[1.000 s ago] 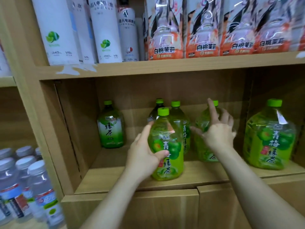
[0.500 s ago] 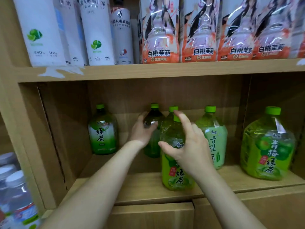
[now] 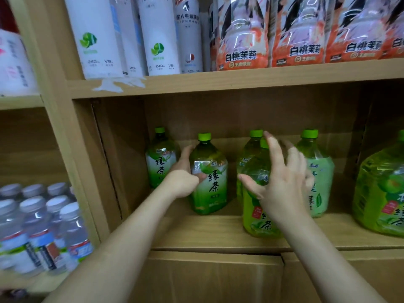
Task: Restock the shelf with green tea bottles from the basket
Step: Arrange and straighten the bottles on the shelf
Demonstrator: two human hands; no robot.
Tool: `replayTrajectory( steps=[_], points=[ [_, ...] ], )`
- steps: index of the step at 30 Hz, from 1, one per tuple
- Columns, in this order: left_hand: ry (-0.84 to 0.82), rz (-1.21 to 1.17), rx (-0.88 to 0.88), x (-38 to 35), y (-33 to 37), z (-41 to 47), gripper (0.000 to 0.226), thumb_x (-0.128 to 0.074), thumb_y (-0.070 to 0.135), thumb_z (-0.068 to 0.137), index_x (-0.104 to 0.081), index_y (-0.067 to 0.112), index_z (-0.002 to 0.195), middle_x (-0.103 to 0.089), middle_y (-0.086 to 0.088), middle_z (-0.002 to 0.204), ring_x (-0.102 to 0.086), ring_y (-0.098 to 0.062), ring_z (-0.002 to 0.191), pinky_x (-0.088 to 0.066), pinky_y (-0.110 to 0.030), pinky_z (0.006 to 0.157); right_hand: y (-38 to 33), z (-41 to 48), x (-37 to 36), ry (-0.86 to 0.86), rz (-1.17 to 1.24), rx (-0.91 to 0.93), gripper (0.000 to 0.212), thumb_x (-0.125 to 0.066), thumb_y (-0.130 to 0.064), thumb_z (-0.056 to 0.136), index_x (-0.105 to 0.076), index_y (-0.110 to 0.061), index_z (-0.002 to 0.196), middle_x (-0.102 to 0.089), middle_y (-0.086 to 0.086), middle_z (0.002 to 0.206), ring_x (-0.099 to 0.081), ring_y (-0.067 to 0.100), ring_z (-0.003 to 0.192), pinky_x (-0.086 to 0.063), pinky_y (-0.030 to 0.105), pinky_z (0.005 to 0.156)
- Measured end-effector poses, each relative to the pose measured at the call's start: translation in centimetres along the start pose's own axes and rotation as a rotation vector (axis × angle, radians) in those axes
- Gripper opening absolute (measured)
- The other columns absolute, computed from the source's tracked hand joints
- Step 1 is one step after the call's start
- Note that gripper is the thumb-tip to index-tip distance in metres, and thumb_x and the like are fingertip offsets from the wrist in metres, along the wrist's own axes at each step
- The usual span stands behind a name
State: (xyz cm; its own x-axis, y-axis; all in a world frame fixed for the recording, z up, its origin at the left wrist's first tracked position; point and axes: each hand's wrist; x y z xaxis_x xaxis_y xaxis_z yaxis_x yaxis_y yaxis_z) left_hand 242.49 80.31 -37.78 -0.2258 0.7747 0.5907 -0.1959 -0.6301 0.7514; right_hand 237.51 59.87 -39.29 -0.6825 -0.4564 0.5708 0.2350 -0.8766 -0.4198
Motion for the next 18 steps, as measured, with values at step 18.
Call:
replayTrajectory(
  steps=[18],
  points=[
    [0.249, 0.752, -0.242, 2.2, -3.5, -4.0, 0.097, -0.072, 0.029, 0.078, -0.005, 0.043, 0.146, 0.000, -0.001, 0.160, -0.023, -0.028, 0.143, -0.039, -0.037, 0.106, -9.4, -0.1, -8.0, -0.490, 0.624, -0.141, 0.075, -0.059, -0.011, 0.079, -0.028, -0.022, 0.146, -0.057, 0.007, 0.129, -0.050, 0.024, 0.123, -0.040, 0.027, 0.102]
  ],
)
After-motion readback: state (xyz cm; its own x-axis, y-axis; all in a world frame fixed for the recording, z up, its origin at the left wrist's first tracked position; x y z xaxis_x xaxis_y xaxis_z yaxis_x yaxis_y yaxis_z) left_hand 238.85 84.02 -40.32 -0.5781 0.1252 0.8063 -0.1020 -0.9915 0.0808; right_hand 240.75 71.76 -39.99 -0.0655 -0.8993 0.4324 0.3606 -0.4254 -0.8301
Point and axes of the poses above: each hand's wrist, its own z-axis towards the middle knuckle, its own x-axis out of the back of the hand, y = z × x
